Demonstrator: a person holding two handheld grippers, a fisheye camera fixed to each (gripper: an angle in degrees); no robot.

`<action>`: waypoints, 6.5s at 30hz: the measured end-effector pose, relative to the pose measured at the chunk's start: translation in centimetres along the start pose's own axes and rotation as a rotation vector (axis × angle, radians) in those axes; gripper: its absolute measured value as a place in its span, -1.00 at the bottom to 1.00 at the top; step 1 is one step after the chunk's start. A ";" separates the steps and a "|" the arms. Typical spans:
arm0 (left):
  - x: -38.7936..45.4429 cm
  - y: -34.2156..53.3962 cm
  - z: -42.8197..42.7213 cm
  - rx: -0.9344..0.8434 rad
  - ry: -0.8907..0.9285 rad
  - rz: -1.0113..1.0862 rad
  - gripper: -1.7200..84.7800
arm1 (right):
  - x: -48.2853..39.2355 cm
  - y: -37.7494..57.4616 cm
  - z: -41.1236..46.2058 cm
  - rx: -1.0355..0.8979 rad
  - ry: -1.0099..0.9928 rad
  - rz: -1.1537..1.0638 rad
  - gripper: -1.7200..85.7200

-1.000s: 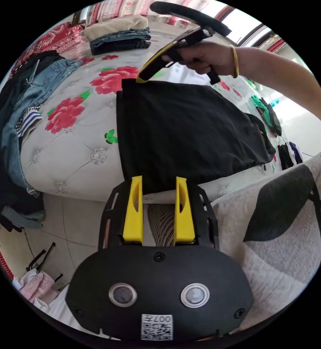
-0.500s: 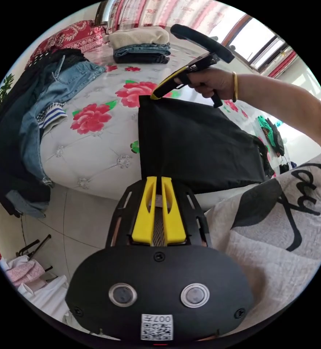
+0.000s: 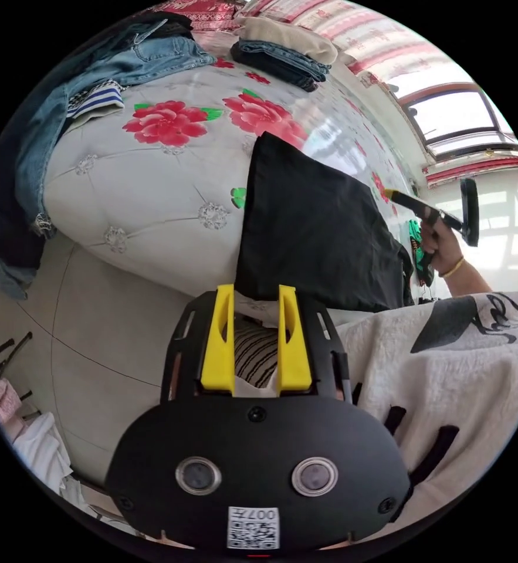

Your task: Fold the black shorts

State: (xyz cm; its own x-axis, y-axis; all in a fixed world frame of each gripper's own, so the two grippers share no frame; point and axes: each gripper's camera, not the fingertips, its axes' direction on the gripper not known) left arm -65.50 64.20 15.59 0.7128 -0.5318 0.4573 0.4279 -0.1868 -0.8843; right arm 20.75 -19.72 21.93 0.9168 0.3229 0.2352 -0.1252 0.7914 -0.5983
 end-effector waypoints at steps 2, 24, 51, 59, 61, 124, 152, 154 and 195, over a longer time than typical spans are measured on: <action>-0.1 -1.1 0.6 -0.037 -0.010 -0.008 -0.71 | 1.9 4.4 -0.6 -0.052 0.066 0.104 -0.96; -5.1 -6.2 -1.9 -0.011 0.033 -0.150 -0.72 | -1.5 11.2 -3.9 -0.035 0.152 0.410 -0.97; -5.0 -10.3 3.2 -0.073 -0.174 -0.317 -0.96 | -7.9 10.6 -8.4 0.015 0.107 0.414 -0.97; -9.2 -5.9 1.8 0.102 0.079 -0.375 -0.98 | -8.0 12.6 -10.2 0.054 0.090 0.468 -0.97; -8.0 -5.8 0.9 0.136 0.131 -0.277 -0.98 | -7.9 13.2 -10.6 0.058 0.093 0.485 -0.97; 14.3 -4.5 20.8 -0.375 0.168 0.711 -0.94 | 11.7 36.5 -23.3 0.580 -0.324 1.276 -0.74; 10.0 -8.3 9.8 -0.181 0.211 0.309 -0.96 | -11.9 7.0 -20.2 -0.010 -0.165 -0.406 -0.79; 9.9 -8.1 9.0 -0.179 0.223 0.294 -0.93 | -12.1 6.4 -16.6 -0.141 -0.218 -0.371 -0.80; 23.7 -9.9 -13.3 -0.169 0.634 0.410 -0.97 | 16.3 15.3 -27.3 0.178 -0.784 0.433 -0.97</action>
State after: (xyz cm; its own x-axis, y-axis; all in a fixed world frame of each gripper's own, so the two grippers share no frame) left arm -60.25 42.42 33.90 0.3193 -0.9476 -0.0062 0.0714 0.0306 -0.9970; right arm 44.15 -16.45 -4.29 0.2634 0.8190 0.5098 -0.5145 0.5662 -0.6440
